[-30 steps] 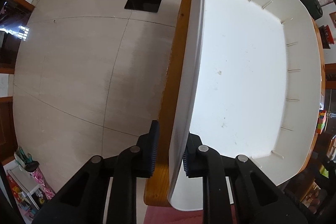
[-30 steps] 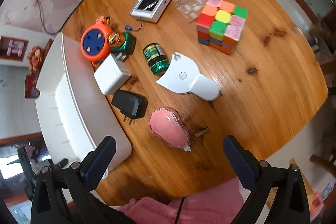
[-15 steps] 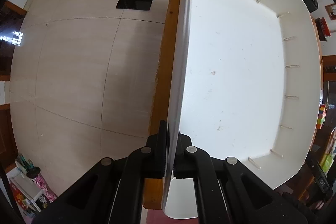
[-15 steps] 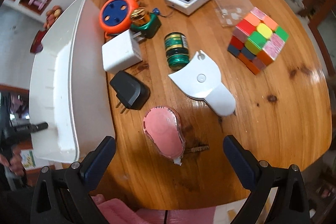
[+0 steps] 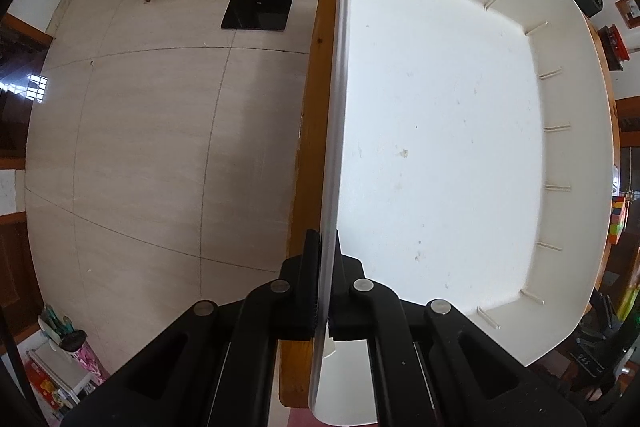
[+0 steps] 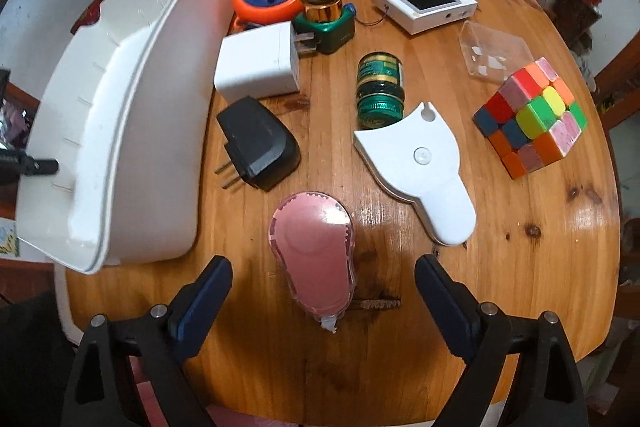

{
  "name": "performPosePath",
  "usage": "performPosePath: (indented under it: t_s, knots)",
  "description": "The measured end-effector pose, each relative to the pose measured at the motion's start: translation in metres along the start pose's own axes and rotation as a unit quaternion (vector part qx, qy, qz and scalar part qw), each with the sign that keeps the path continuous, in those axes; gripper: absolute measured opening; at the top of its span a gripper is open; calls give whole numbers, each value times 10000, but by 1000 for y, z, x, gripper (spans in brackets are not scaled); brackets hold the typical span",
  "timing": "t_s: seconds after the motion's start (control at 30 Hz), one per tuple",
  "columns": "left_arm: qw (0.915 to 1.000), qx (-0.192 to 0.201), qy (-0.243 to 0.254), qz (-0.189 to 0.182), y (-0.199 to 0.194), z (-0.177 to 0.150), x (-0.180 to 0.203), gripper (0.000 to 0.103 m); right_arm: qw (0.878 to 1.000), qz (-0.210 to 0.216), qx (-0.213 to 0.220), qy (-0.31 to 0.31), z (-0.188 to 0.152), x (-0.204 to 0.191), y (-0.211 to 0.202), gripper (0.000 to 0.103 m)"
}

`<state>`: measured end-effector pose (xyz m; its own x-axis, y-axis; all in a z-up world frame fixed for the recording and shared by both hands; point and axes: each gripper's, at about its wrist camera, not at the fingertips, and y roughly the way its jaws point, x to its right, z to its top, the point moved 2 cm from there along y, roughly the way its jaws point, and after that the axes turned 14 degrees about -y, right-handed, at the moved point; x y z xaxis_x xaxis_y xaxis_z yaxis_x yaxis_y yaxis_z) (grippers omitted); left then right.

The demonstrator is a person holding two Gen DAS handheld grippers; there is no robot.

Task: Organize rigid objects
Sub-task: 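Grasp the pink tape dispenser with the right tool while left holds tray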

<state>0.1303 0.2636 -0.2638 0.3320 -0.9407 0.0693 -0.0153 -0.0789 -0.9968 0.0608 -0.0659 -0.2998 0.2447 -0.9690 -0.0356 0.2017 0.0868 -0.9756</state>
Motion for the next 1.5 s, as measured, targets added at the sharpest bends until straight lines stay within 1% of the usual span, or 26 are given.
performPosePath:
  t_s: [0.07, 0.13, 0.33, 0.47, 0.53, 0.57, 0.6, 0.77, 0.9, 1.03, 1.23, 1.5]
  knots:
    - [10000, 6, 16, 22, 0, -1, 0, 2, 10000, -64, 1, -69, -1, -4, 4, 88]
    - [10000, 5, 11, 20, 0, -1, 0, 2, 9999, -65, -11, -94, -1, -8, 9, 82]
    - [10000, 3, 5, 21, -1, -1, 1, 2, 9999, -98, -53, -129, -1, -19, 22, 71]
    - [10000, -8, 17, 29, -3, -2, 0, 2, 9996, -194, 9, -192, -5, -21, 21, 65]
    - [10000, -13, 18, 41, -2, 0, 0, 2, 9995, -242, 39, -223, -5, -23, 20, 57]
    - [10000, -15, 16, 45, -2, 1, 0, 2, 9994, -234, 54, -230, -5, -23, 20, 55]
    - [10000, -16, 16, 46, -2, 0, 0, 2, 9994, -230, 64, -238, -3, -22, 20, 50]
    - [10000, -13, 19, 35, -2, 0, 0, 2, 9995, -233, 76, -178, 4, -16, 22, 50]
    - [10000, -7, 24, 33, -1, -1, 1, 2, 9997, -212, 74, -98, 6, -7, 15, 50]
    - [10000, 8, 39, 24, -1, -2, 1, 2, 9995, -223, 200, -58, 5, 2, -1, 49]
    - [10000, 8, 43, -6, -2, -3, 0, 2, 9976, -236, 653, -59, 20, 6, -36, 49]
    - [10000, 5, 43, -33, -1, -2, -1, 2, 9887, -108, 1465, -288, 45, -11, -84, 50]
